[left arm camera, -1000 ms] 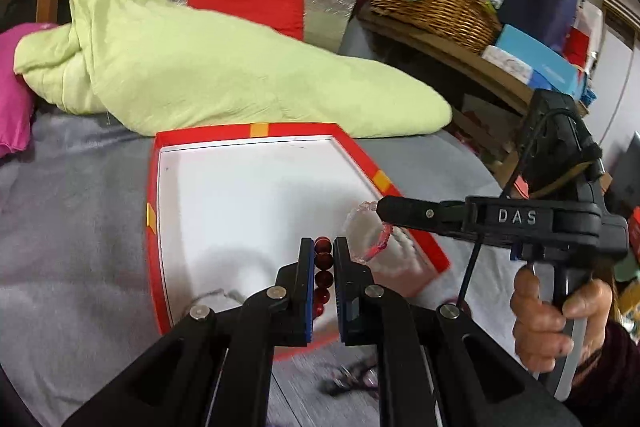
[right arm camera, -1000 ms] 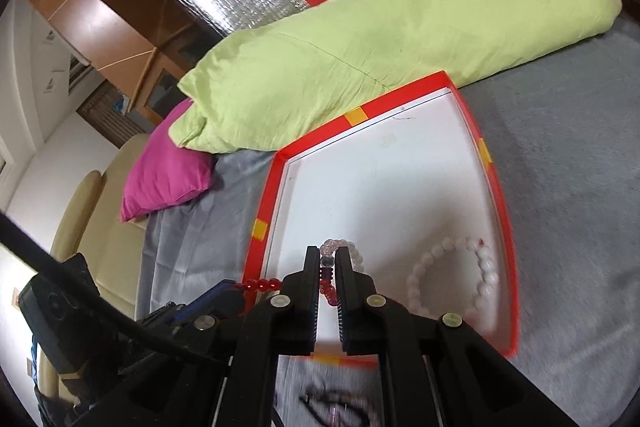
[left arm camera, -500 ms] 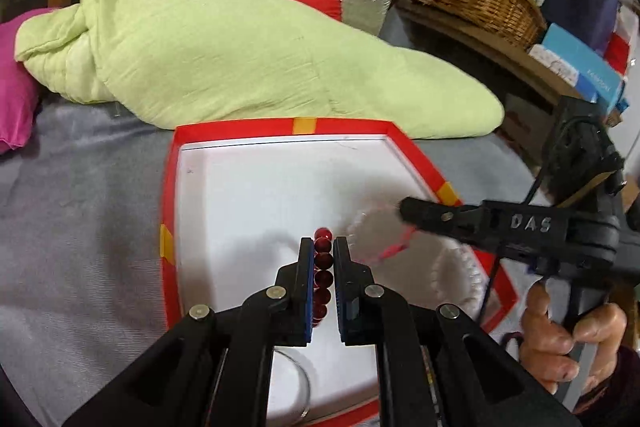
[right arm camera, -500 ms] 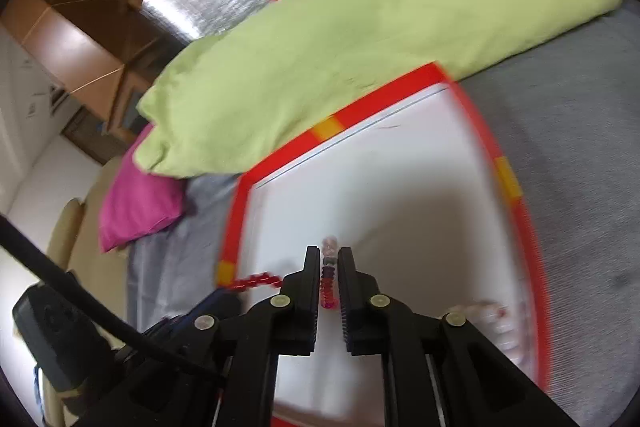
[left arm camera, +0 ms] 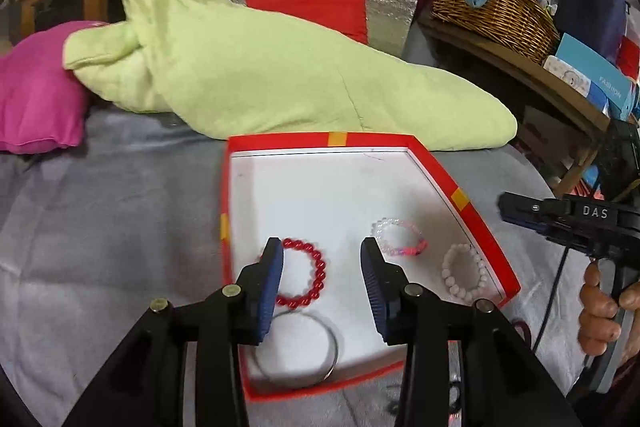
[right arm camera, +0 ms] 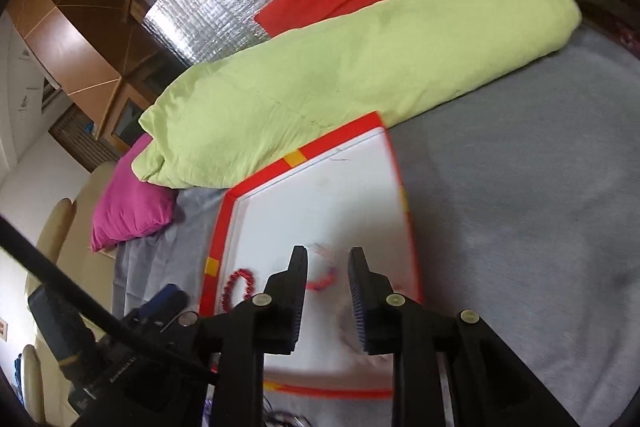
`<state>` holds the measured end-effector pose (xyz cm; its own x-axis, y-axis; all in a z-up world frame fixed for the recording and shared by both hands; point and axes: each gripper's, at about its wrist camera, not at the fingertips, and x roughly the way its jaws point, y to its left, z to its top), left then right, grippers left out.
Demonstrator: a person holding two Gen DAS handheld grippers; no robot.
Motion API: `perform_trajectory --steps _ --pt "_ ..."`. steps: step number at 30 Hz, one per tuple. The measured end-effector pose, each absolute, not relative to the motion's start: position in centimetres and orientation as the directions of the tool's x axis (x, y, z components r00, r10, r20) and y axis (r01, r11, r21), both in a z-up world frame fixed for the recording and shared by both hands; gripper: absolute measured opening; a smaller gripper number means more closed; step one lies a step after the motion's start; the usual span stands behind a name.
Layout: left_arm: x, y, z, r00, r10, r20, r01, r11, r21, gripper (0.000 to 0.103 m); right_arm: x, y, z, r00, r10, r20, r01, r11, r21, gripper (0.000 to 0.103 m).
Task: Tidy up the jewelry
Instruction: 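Place the red bead and pink crystal bracelets into the red tray, opening both tools, then grasp the dark maroon ring with the right tool while the left tool reaches the black hair tie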
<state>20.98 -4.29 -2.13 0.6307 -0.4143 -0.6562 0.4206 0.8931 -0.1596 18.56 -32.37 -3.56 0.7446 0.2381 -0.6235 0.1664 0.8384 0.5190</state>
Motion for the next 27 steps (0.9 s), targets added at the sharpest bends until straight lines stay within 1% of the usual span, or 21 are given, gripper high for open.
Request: perform_trajectory --steps 3,5,7,10,16,21,27 --pt "19.3 -3.1 -1.9 0.649 -0.386 -0.655 0.396 0.907 -0.143 0.042 16.9 -33.3 -3.4 0.743 0.223 -0.631 0.182 0.840 0.512 0.024" --pt "18.3 -2.6 -2.0 0.657 -0.365 -0.659 0.380 0.916 -0.129 0.051 15.9 -33.9 -3.3 0.741 0.215 -0.637 0.193 0.839 0.508 0.024" --pt "16.8 -2.2 -2.0 0.669 -0.330 -0.666 0.371 0.925 -0.085 0.058 14.9 -34.3 -3.2 0.737 0.213 -0.642 0.203 0.836 0.510 0.024" --pt "15.0 -1.9 -2.1 0.675 -0.312 -0.669 0.376 0.925 -0.052 0.063 13.3 -34.6 -3.1 0.729 0.212 -0.651 0.215 0.832 0.512 0.024" --pt "11.9 -0.3 -2.6 0.665 -0.283 -0.691 0.355 0.934 -0.041 0.064 10.0 -34.3 -3.5 0.710 0.237 -0.663 0.226 0.816 0.533 0.024" --pt "9.8 0.8 -3.3 0.652 -0.283 -0.704 0.351 0.935 -0.050 0.065 7.5 -33.5 -4.2 0.671 0.254 -0.696 0.227 0.824 0.519 0.024" --pt "8.4 0.2 -4.0 0.642 -0.289 -0.710 0.411 0.912 0.001 0.065 7.0 -33.8 -5.2 0.641 0.228 -0.733 0.260 0.833 0.488 0.024"
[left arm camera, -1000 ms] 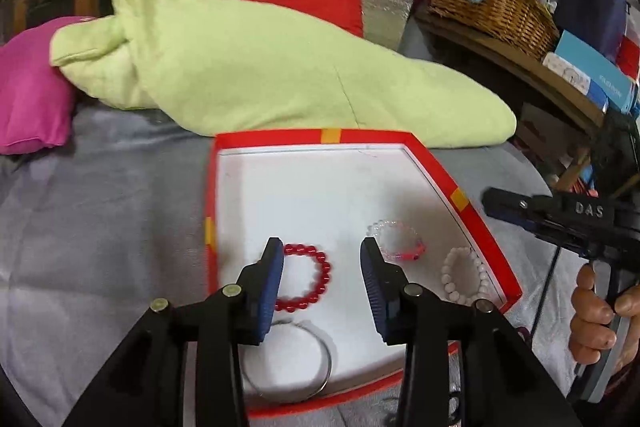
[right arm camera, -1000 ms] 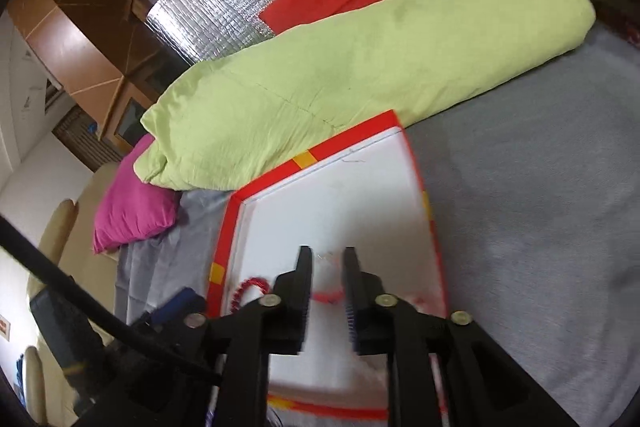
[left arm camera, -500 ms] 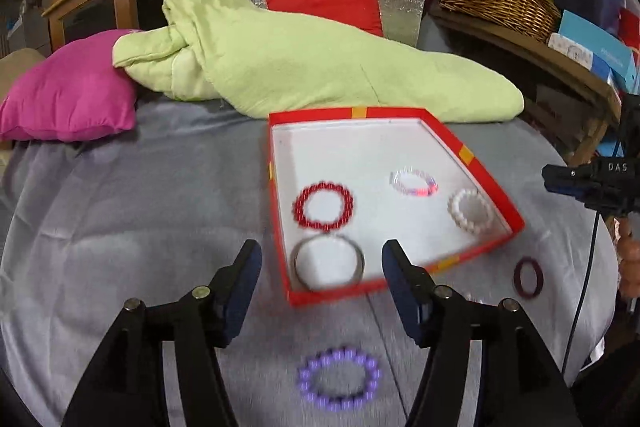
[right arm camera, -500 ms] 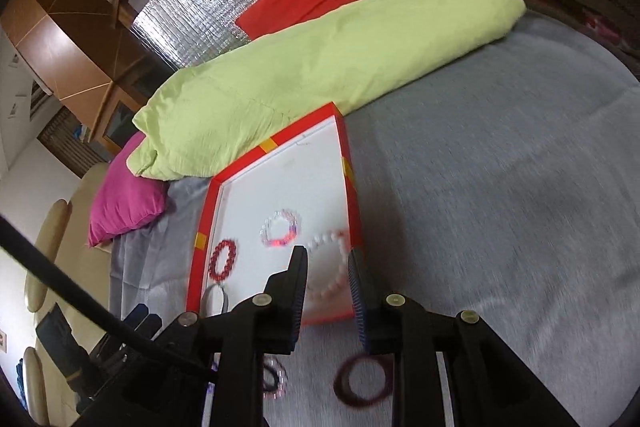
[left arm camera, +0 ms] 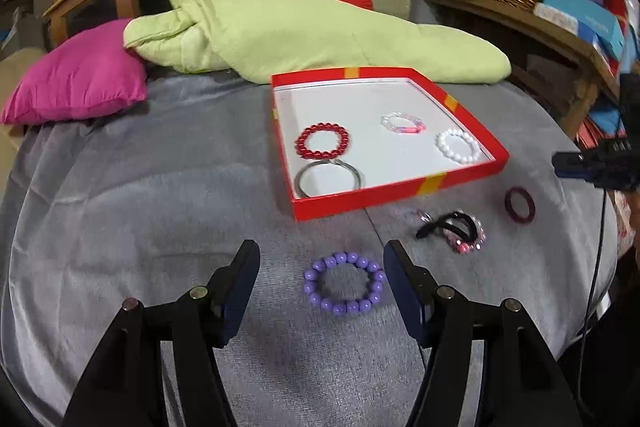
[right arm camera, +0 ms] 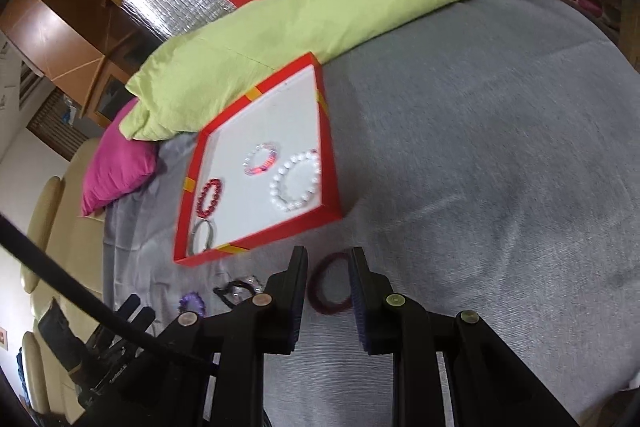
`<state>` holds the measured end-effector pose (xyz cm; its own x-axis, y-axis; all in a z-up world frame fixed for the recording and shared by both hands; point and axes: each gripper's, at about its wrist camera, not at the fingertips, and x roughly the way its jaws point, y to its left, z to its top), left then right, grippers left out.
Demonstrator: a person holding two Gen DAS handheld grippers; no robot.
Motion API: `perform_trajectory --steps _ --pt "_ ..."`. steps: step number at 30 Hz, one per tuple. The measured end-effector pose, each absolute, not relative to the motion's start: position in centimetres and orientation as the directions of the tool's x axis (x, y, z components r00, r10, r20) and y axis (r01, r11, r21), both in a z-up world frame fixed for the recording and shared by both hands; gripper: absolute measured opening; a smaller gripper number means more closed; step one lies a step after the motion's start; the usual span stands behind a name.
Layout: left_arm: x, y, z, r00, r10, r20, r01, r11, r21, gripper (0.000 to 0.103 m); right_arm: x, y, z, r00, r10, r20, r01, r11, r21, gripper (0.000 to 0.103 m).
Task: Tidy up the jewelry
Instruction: 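Grasp the dark maroon ring with the right tool while the left tool reaches the black hair tie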
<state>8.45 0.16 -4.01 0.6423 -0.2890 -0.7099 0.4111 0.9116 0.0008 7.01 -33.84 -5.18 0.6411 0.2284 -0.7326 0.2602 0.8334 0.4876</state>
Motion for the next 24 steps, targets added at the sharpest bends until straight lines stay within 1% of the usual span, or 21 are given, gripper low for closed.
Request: perform_trajectory --steps 6,15,24 --pt "8.2 -1.4 -4.2 0.598 -0.375 -0.708 0.502 0.864 -0.034 0.065 8.0 -34.0 -6.7 0.587 0.217 -0.780 0.285 0.846 0.450 0.024" --pt "8.5 -5.2 -5.1 0.543 -0.406 -0.735 0.584 0.812 -0.017 0.065 9.0 -33.4 -8.5 0.520 0.230 -0.823 0.292 0.857 0.424 0.024" --pt "9.9 -8.1 -6.2 0.475 -0.462 -0.749 0.617 0.782 -0.091 0.065 9.5 -32.9 -9.2 0.500 0.239 -0.833 0.278 0.866 0.415 0.024"
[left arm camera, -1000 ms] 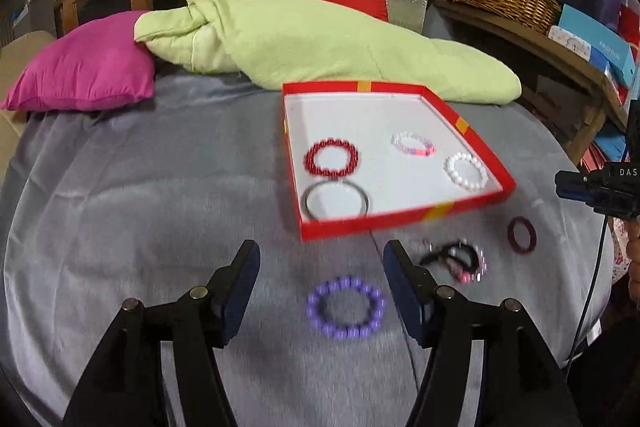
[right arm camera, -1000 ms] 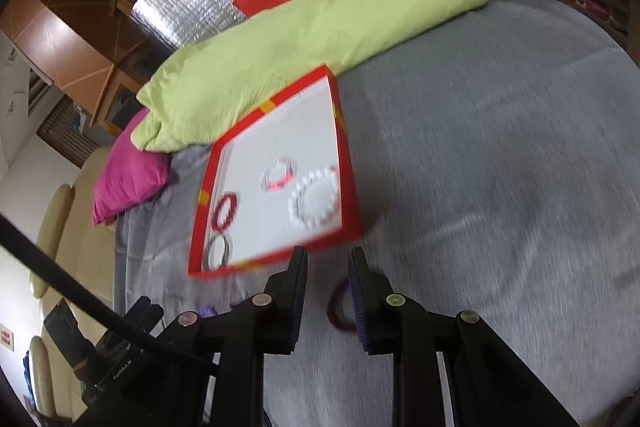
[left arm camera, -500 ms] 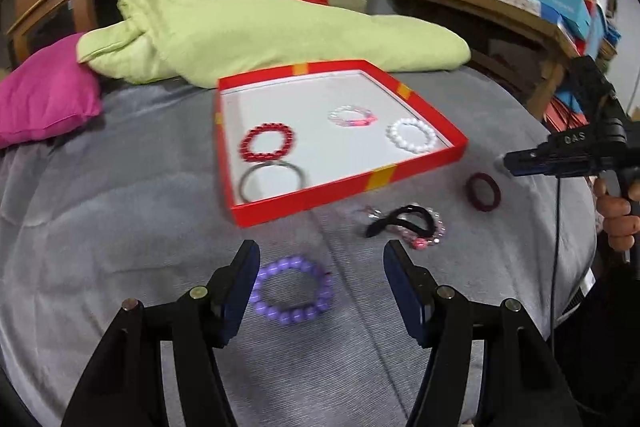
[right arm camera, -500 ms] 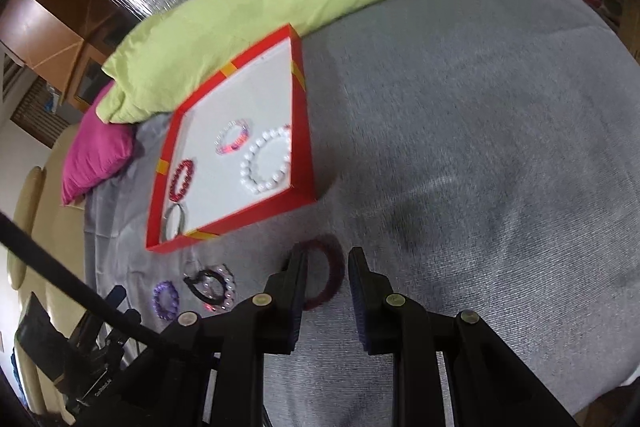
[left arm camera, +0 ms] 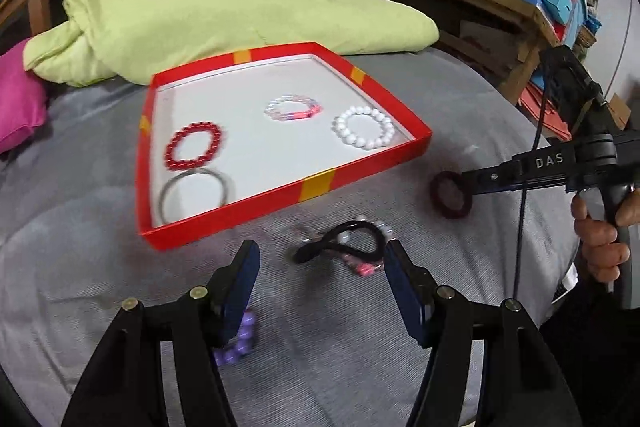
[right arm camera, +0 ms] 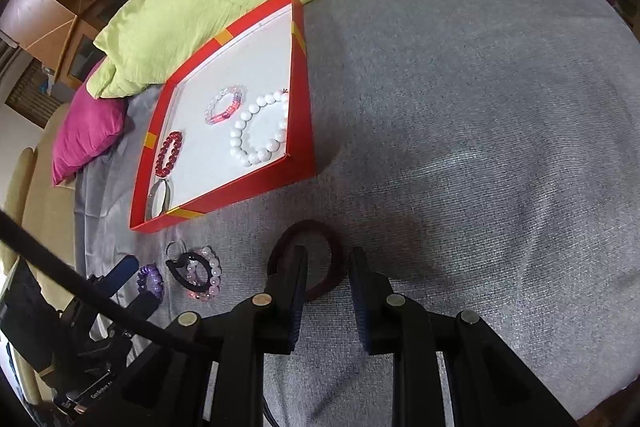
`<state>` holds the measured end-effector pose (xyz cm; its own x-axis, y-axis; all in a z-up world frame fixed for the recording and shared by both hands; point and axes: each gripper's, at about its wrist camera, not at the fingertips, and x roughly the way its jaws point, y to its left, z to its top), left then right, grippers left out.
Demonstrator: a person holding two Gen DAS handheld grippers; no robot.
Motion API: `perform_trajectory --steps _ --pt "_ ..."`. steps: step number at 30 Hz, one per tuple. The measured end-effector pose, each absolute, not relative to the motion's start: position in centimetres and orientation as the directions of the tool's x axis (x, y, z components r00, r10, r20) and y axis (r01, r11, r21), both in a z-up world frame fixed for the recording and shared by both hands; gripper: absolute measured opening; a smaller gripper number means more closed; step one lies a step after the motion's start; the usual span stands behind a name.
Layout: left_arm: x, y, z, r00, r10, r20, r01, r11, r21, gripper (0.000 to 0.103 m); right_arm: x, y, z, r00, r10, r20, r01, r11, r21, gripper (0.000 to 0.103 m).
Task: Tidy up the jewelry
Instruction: 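Grasp the dark maroon ring with the right tool while the left tool reaches the black hair tie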
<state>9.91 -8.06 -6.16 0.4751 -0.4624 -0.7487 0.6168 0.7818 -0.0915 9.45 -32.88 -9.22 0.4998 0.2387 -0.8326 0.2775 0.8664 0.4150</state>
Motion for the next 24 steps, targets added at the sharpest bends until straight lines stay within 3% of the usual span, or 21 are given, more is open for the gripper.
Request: perform_trajectory --steps 4,13,16,24 --pt "10.8 -8.4 -7.0 0.418 -0.480 -0.772 0.598 0.785 -0.164 0.065 9.7 -32.8 -9.4 0.502 0.236 -0.832 0.277 0.868 0.413 0.024" --pt "11.9 -8.1 -8.1 0.353 -0.514 -0.782 0.556 0.787 -0.266 0.024 10.1 -31.7 -9.5 0.515 0.220 -0.828 0.242 0.890 0.387 0.024" --pt "12.0 -7.9 -8.6 0.337 -0.506 -0.794 0.544 0.793 -0.274 0.013 10.2 -31.1 -9.4 0.519 0.204 -0.830 0.216 0.908 0.359 0.011" --pt "11.3 -6.1 -7.5 0.390 -0.503 -0.771 0.548 0.800 -0.245 0.010 9.8 -30.3 -8.1 0.577 0.213 -0.788 0.163 0.916 0.367 0.007"
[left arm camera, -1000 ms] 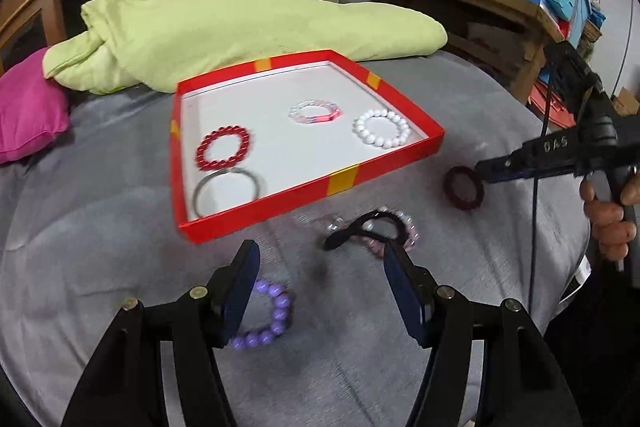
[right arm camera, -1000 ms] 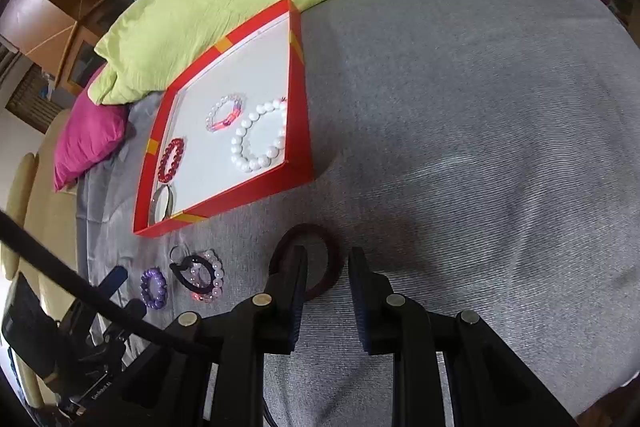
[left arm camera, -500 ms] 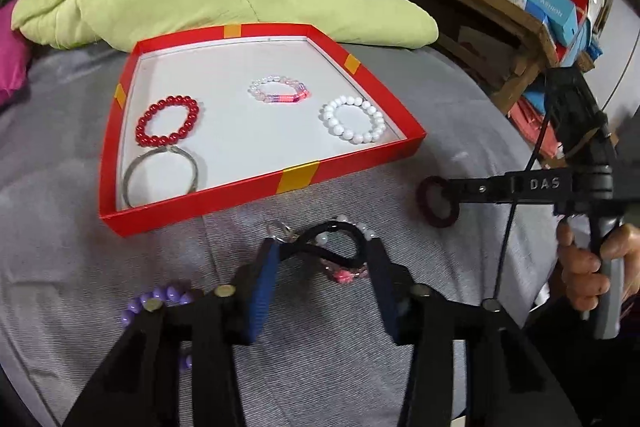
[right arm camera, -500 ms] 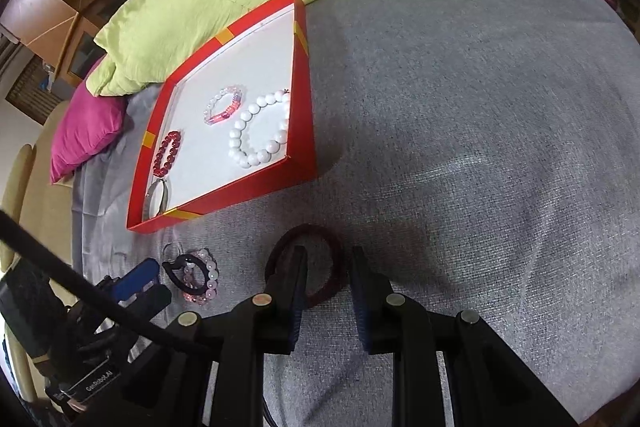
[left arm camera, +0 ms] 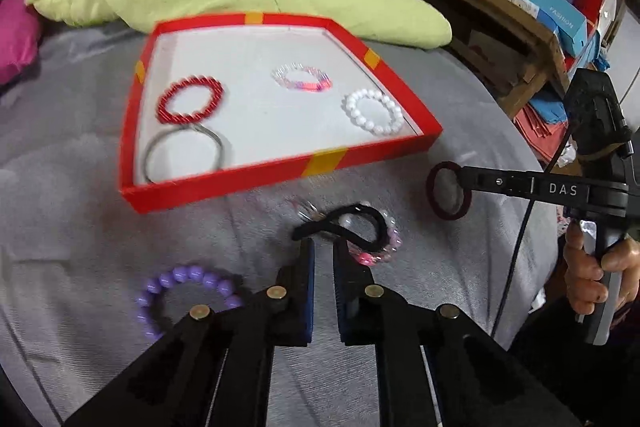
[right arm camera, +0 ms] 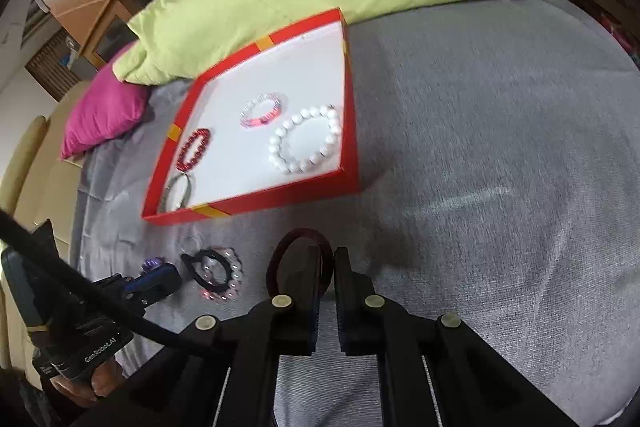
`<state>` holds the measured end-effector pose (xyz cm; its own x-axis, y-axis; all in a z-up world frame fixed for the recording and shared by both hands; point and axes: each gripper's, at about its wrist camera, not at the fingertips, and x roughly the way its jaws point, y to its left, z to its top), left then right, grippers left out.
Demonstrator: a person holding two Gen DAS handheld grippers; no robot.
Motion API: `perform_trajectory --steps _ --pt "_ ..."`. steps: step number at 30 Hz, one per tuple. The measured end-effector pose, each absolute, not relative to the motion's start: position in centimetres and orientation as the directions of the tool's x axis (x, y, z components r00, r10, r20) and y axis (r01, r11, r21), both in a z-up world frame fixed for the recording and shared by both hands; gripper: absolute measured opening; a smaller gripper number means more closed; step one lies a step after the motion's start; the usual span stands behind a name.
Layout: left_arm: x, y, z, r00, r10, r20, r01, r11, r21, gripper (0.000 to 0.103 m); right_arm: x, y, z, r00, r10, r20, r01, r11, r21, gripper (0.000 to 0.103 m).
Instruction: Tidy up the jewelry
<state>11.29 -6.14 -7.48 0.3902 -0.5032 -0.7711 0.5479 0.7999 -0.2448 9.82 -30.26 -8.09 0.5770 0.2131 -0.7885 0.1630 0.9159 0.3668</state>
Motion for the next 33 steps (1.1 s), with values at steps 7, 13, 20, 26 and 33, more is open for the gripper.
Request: perform_trajectory --steps 7,13,20,26,33 --pt "12.1 -5.5 -7.2 0.409 -0.512 -0.756 0.500 0.818 -0.283 0.051 10.1 -29.9 -8.6 0.561 0.211 -0.801 0.172 0.916 0.361 0.007" --pt "13.5 -6.6 -7.8 0.389 -0.554 -0.736 0.467 0.807 -0.361 0.056 10.1 -29.9 -8.8 0.552 0.208 -0.807 0.174 0.918 0.356 0.007" --pt "14.0 -7.6 -9.3 0.351 -0.539 -0.766 0.450 0.814 -0.367 0.014 10.0 -29.7 -8.7 0.553 0.208 -0.807 0.167 0.921 0.352 0.007" --pt "12.5 -6.3 -6.3 0.412 -0.606 -0.680 0.515 0.771 -0.375 0.012 9.5 -30.1 -7.7 0.594 0.220 -0.774 0.153 0.913 0.377 0.007" --pt "11.8 -4.1 -3.1 0.466 -0.681 -0.564 0.550 0.723 -0.418 0.012 8.7 -29.7 -5.7 0.668 0.247 -0.702 0.099 0.905 0.413 0.007"
